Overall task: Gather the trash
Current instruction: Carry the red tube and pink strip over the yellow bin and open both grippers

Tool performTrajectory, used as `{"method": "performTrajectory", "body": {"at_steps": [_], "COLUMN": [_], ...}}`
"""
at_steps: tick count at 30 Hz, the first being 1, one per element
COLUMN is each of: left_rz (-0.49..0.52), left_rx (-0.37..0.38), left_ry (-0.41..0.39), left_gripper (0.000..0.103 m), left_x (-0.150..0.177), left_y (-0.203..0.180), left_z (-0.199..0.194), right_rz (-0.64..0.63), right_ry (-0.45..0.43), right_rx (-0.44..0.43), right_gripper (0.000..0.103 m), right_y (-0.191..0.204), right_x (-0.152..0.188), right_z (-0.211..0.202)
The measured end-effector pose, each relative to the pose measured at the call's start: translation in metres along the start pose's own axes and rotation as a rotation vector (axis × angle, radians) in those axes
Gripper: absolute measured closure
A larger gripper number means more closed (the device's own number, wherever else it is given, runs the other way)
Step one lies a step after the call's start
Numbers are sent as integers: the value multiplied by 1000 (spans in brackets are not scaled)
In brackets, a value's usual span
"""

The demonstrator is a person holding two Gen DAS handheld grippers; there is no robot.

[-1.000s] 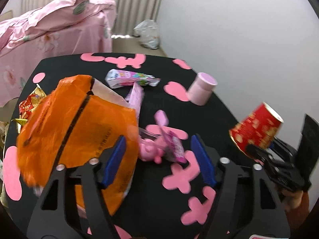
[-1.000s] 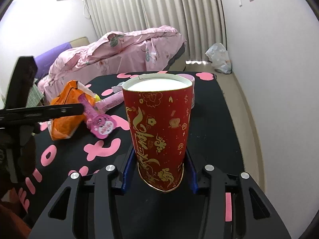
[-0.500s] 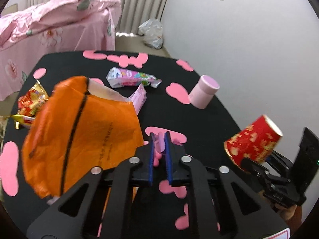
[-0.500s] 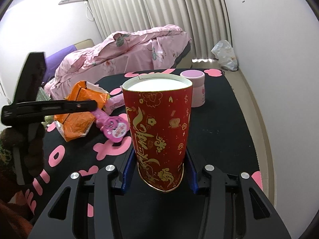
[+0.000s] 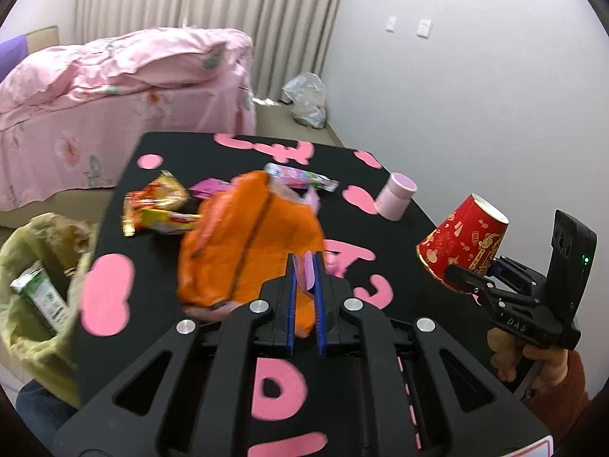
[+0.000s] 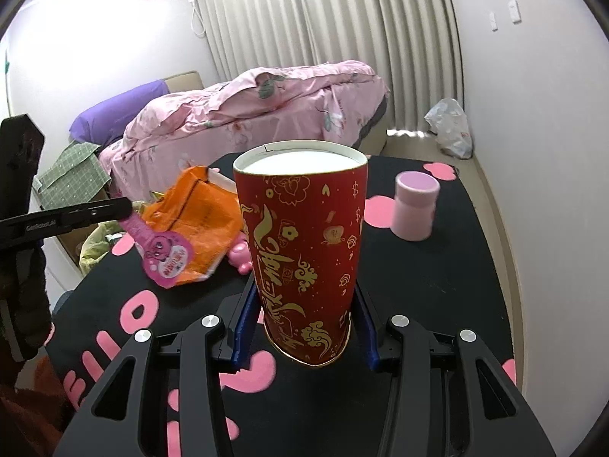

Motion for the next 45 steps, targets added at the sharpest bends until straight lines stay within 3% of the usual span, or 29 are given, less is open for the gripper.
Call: {"method": "performTrajectory", "body": {"at_steps": [14,27,36,45], "left_rz": [-107,-174,-211,-291], "left_rx": [-117,-283,-410,-459], "left_ry": [-144,-278,-328,-328], "left_gripper": [95,95,95,95], "left_x": [-7,-19,-21,-18], "left_y": [80,169,233,288], "left_z": [-79,-141,-168,-170], "right_rz": [-187,-315,-386,-384], "right_ry": [-25,-48,-27,72], "right_rx": [-94,-202,-294,-395], "right_gripper": [61,61,61,60], "right_y": [101,196,263,315], "right_x": [-47,-87,-101,-101], "right_z": [1,23,63,129]}}
Point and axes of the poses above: each gripper's, at about its wrist camera, not at the fingertips, and z roughly the way its jaws point, y to its left, x to its underside, the point moved 4 cm from there along z, roughly the way its jaws point, and after that the axes turned 10 degrees about -y, right-handed, at the moved point
